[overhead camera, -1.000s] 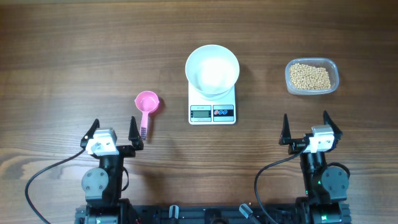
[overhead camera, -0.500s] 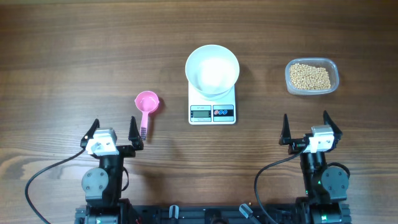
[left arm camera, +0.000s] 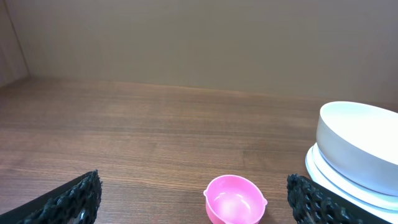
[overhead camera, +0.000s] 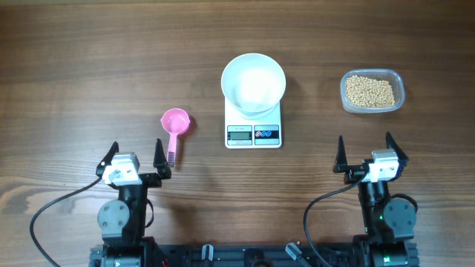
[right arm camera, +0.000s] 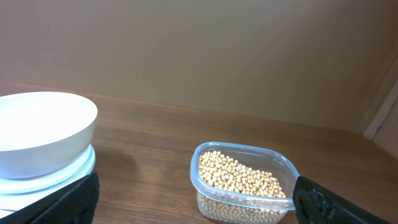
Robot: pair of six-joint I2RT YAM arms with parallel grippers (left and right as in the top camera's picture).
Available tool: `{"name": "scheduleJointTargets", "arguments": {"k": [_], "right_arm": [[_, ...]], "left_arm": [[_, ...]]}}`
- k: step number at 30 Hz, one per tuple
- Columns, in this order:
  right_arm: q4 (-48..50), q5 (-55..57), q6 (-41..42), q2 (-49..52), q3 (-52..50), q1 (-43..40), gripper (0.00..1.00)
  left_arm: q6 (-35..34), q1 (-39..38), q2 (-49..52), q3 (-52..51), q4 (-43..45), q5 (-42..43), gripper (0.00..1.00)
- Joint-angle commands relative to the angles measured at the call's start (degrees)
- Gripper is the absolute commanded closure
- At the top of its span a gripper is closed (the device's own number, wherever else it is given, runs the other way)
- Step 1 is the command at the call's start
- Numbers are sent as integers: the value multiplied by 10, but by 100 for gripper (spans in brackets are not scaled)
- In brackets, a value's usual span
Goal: Scoop item into bowl and weigh 150g on scale
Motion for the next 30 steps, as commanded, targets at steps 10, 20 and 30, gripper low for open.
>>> {"name": "scheduleJointTargets", "arguments": {"k": [10, 20, 30], "right_arm": [[2, 8, -7, -3, -1, 2, 0], [2, 8, -6, -3, -1, 2, 0], [2, 8, -6, -3, -1, 2, 0]], "left_arm": [[-125, -3, -6, -3, 31, 282, 0], [-245, -2, -2, 38, 255, 340, 0], [-245, -2, 278, 352, -244, 328, 0]]}}
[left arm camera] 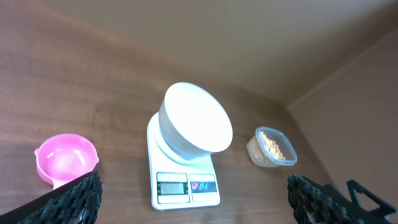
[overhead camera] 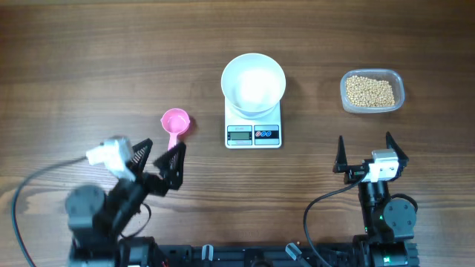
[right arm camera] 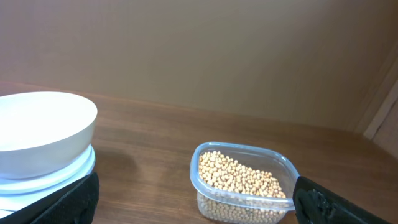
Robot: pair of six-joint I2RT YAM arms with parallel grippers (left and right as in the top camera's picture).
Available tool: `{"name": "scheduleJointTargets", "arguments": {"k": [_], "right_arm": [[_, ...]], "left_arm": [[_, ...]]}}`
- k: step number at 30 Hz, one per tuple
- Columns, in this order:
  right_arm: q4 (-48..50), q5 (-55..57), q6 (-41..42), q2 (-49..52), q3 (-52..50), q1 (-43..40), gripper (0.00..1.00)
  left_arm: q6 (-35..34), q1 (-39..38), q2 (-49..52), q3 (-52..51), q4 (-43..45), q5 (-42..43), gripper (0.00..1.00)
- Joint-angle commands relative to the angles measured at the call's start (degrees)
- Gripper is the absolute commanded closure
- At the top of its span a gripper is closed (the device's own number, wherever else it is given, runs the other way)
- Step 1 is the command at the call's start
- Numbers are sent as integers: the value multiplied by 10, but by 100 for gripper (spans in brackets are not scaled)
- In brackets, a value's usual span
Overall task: Scoop item into bowl and weigh 150g on scale
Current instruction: 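Reach the left gripper to the pink scoop and grasp its handle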
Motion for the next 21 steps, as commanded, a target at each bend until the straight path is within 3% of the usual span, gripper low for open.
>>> {"name": "scheduleJointTargets", "arguments": {"k": [1, 7, 13, 17, 21], "right_arm": [[2, 8, -6, -3, -1, 2, 0], [2, 8, -6, -3, -1, 2, 0], [2, 8, -6, -3, -1, 2, 0], [2, 8, -6, -3, -1, 2, 0], [2, 8, -6, -3, -1, 2, 0]], "left_arm": [[-6, -2, 114, 39, 0, 109, 0], [-52, -2, 227, 61, -16, 127, 0], [-50, -2, 409, 214, -227, -56, 0], [-50, -1, 546, 216, -221, -176, 0], [-50, 9, 656, 215, -193, -186, 0]]}}
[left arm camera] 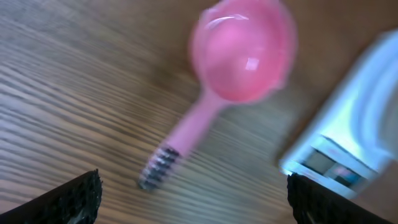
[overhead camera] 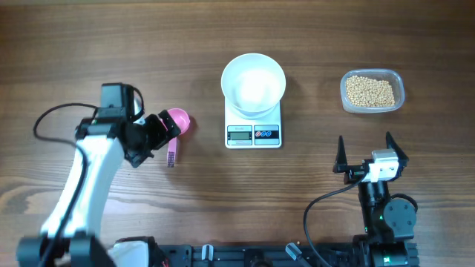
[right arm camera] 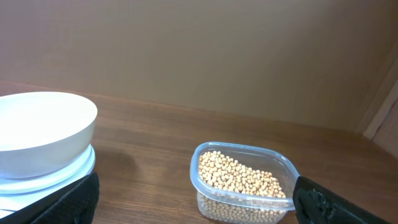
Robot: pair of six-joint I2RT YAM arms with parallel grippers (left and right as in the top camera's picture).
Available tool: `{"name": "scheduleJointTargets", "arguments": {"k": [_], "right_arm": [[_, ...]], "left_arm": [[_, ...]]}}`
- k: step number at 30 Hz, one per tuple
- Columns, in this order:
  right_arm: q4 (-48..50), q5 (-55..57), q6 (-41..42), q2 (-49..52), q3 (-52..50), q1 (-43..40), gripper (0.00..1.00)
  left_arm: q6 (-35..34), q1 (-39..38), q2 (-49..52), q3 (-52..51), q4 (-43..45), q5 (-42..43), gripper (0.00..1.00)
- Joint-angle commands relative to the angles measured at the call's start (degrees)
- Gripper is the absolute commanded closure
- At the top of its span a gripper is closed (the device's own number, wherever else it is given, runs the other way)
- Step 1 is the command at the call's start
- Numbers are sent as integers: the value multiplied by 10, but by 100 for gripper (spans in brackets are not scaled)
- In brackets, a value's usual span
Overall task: Scoop item into bowl and weigh 150g on scale
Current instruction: 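Reach the left gripper to the pink scoop and grasp its handle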
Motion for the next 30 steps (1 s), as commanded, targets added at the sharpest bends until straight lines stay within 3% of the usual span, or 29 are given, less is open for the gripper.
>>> {"name": "scheduleJointTargets", "arguments": {"k": [1, 6, 15, 17, 20, 30], "right_arm": [[2, 8, -6, -4, -1, 2, 0], [2, 8, -6, -4, -1, 2, 0], [2, 8, -6, -4, -1, 2, 0], [2, 8, -6, -4, -1, 2, 0], [2, 8, -6, -4, -1, 2, 0], [2, 8, -6, -4, -1, 2, 0]], "left_arm": [[6, 14, 71, 2, 24, -33, 0], [129, 53, 149, 2, 77, 95, 0], [259, 89, 159, -2, 78, 231, 0], [259, 88, 159, -11, 81, 231, 2], [259, 88, 159, -30, 94, 231, 12], [254, 88, 159, -65, 169, 257, 14]]}}
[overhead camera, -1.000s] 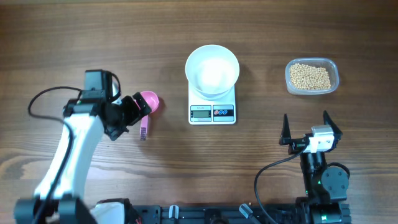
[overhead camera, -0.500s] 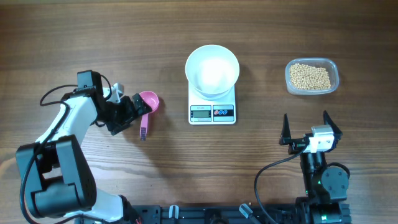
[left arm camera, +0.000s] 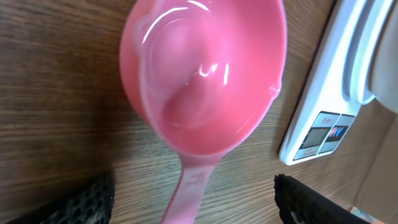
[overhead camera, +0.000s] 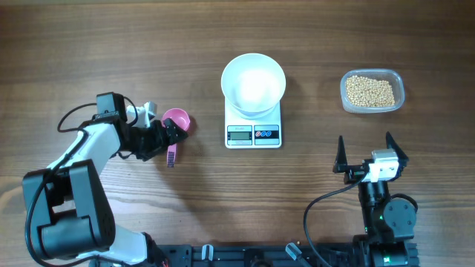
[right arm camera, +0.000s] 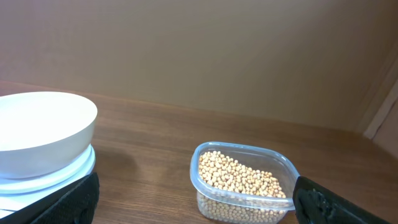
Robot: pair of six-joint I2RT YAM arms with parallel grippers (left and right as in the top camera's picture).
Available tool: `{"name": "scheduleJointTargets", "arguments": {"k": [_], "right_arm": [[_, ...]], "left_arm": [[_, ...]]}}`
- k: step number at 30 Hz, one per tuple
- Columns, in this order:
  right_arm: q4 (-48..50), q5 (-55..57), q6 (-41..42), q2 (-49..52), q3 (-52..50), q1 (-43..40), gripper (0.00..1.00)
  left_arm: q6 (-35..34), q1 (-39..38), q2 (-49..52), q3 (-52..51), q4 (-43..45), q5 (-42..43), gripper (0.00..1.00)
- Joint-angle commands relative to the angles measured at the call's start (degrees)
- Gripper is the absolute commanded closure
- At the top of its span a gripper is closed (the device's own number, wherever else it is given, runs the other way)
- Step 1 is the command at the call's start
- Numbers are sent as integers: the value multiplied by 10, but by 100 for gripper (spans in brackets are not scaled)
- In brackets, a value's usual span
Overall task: Scoop item into bowl and weigh 150g on scale
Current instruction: 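Reach the left gripper to the pink scoop and grasp its handle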
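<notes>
A pink scoop (overhead camera: 177, 121) lies on the table left of the scale (overhead camera: 253, 134), its handle pointing toward the front edge. My left gripper (overhead camera: 168, 141) is down at the scoop, open, with a finger on either side of the handle. In the left wrist view the scoop's cup (left arm camera: 205, 74) fills the frame and the handle (left arm camera: 193, 190) runs down between my dark fingertips (left arm camera: 84, 202). An empty white bowl (overhead camera: 253, 83) stands on the scale. My right gripper (overhead camera: 364, 154) rests open near the front edge.
A clear plastic tub of soybeans (overhead camera: 372, 90) sits at the back right, also in the right wrist view as the tub (right arm camera: 245, 177) beside the bowl (right arm camera: 43, 127). Cables trail from both arm bases along the front edge.
My left gripper has come lower and closer to the pink scoop, and its open fingers now flank the handle. The scoop, the bowl and my right arm have not moved.
Both grippers first rested open near the front edge. My left arm was then raised, with the scoop, scale, bowl and tub in its wrist view. Later it was over the scoop, and now it is low with the handle between its fingers.
</notes>
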Motion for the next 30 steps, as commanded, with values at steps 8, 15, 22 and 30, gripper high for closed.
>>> {"name": "scheduleJointTargets", "arguments": {"k": [8, 15, 22, 30], "right_arm": [[2, 8, -6, -3, -1, 2, 0], [2, 8, -6, -3, -1, 2, 0], [2, 8, -6, -3, -1, 2, 0], [2, 8, -6, -3, -1, 2, 0]], "left_arm": [[11, -1, 20, -7, 18, 19, 30], [11, 3, 64, -6, 32, 20, 48], [11, 14, 64, -6, 34, 20, 44], [11, 20, 64, -6, 32, 19, 55]]}}
